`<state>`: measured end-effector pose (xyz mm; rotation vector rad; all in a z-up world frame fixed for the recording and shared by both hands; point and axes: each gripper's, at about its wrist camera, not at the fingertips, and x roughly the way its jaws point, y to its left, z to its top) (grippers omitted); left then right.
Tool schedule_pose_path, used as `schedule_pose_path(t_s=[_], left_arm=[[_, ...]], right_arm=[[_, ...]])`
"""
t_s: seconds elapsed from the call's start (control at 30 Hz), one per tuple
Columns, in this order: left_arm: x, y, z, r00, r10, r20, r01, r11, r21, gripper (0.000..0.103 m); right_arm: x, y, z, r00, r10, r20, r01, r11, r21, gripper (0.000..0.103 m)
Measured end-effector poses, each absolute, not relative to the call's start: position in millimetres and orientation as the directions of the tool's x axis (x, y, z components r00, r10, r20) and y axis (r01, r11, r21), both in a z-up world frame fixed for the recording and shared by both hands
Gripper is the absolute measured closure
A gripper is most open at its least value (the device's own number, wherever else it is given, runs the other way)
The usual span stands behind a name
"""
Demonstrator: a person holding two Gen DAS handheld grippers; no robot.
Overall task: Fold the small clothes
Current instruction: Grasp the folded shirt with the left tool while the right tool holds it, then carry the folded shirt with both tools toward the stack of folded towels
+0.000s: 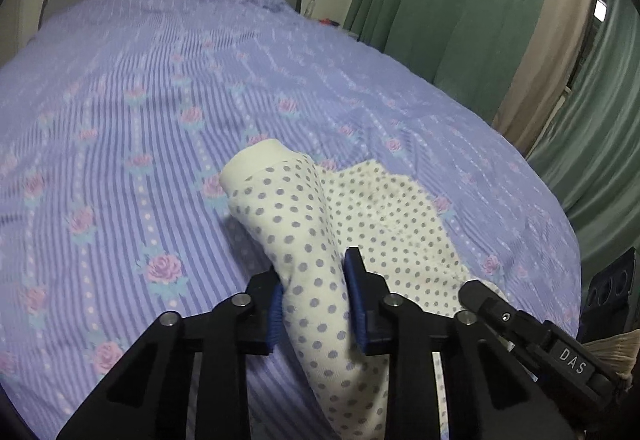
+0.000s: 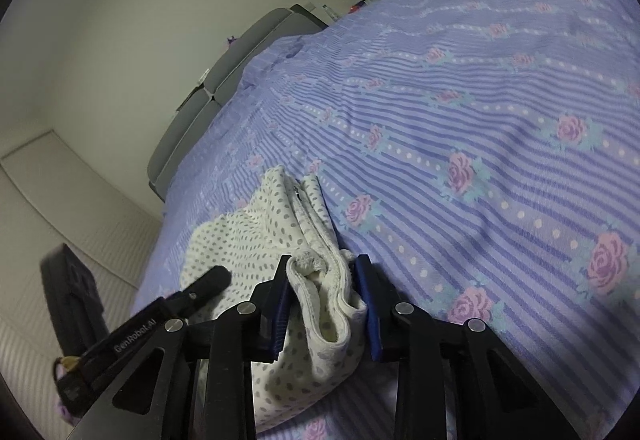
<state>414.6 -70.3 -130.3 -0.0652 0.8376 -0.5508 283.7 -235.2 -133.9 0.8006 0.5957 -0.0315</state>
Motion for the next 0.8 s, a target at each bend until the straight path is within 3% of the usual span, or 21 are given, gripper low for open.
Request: schedule_pose_path(t_s=[0.33,0.8], left_arm=[[373,-60,-82,0.619,-0.458,-0.638,0.468,0.867,-0.170,0.079],[265,33,-7,0.758,-0.365,-0.541,0.380,0.921,-0.089,0.079]], right_arm=[[259,-220,-96,0.851,0.223,-0.476,0.173,0.737,0.653,0.074],[196,-143,-23,0.860,0.338,-0.383,-0.031,0.782,0.622,0.074]])
